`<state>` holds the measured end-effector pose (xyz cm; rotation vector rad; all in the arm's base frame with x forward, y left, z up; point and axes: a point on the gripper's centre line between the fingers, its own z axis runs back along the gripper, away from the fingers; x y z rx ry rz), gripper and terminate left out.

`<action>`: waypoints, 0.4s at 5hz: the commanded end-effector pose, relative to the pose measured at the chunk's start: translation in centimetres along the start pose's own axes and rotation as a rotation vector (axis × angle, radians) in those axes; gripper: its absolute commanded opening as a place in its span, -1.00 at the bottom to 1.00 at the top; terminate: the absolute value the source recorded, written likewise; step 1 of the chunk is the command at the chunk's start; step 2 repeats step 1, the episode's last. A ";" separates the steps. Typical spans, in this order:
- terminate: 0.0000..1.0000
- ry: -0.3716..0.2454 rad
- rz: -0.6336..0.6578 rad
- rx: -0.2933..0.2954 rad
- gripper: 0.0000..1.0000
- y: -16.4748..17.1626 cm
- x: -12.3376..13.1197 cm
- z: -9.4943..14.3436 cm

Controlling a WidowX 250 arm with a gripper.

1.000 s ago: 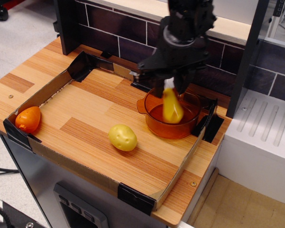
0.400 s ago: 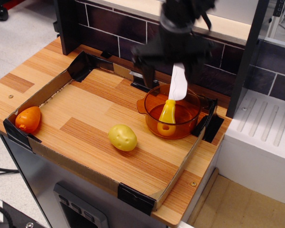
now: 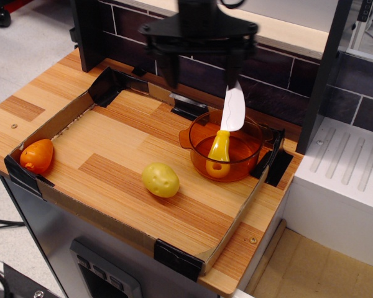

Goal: Put knife in pot

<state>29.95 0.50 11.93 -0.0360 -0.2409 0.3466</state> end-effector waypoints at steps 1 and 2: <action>1.00 -0.037 -0.002 -0.015 1.00 0.4 2.3 1.2; 1.00 -0.037 -0.002 -0.015 1.00 0.4 2.3 1.2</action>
